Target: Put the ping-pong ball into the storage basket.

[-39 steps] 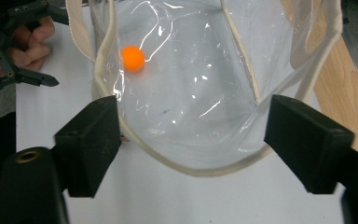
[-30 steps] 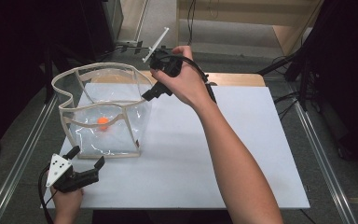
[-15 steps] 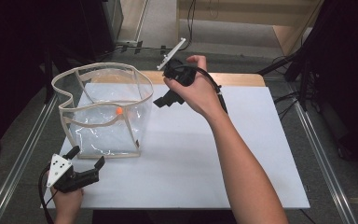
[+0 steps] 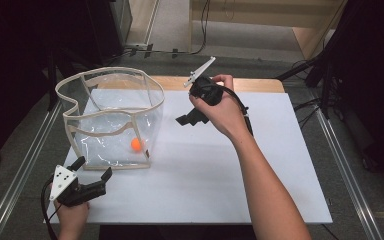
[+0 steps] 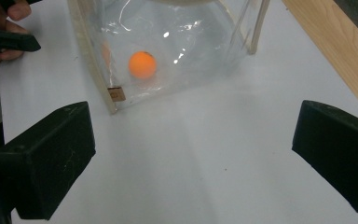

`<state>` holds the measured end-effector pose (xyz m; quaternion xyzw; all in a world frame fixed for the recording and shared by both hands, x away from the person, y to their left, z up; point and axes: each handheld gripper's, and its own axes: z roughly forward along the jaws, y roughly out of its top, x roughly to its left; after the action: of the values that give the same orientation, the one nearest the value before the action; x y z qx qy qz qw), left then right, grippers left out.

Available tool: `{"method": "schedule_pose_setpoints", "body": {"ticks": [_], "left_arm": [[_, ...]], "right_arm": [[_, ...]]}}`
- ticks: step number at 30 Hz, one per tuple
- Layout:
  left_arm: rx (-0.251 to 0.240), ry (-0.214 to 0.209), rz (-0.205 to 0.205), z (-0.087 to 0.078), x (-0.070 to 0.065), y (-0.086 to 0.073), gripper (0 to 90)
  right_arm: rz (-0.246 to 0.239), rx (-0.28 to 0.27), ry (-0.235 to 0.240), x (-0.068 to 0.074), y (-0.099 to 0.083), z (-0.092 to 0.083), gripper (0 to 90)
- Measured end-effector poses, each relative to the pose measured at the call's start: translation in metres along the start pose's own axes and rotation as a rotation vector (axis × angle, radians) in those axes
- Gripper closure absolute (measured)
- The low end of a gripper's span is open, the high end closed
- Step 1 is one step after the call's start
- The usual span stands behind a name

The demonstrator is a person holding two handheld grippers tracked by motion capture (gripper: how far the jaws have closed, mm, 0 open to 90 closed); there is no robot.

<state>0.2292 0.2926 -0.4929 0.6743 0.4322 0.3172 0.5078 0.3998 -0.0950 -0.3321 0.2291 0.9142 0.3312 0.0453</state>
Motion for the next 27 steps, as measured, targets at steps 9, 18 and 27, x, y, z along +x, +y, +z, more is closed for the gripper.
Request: {"method": "schedule_pose_setpoints", "body": {"ticks": [9, 18, 27], "left_arm": [[0.0, 0.0, 0.002, 0.0, 0.0, 0.0, 3.7], [0.001, 0.0, 0.002, 0.0, 0.0, 0.0, 3.7], [0.003, -0.007, 0.004, 0.0, 0.0, 0.0, 3.7]], "right_arm": [[0.024, -0.023, -0.002, 0.002, -0.021, 0.0, 0.0], [0.019, -0.014, -0.004, 0.008, -0.042, 0.003, 0.0], [0.051, -0.036, -0.008, 0.012, -0.068, 0.004, 0.0]]}}
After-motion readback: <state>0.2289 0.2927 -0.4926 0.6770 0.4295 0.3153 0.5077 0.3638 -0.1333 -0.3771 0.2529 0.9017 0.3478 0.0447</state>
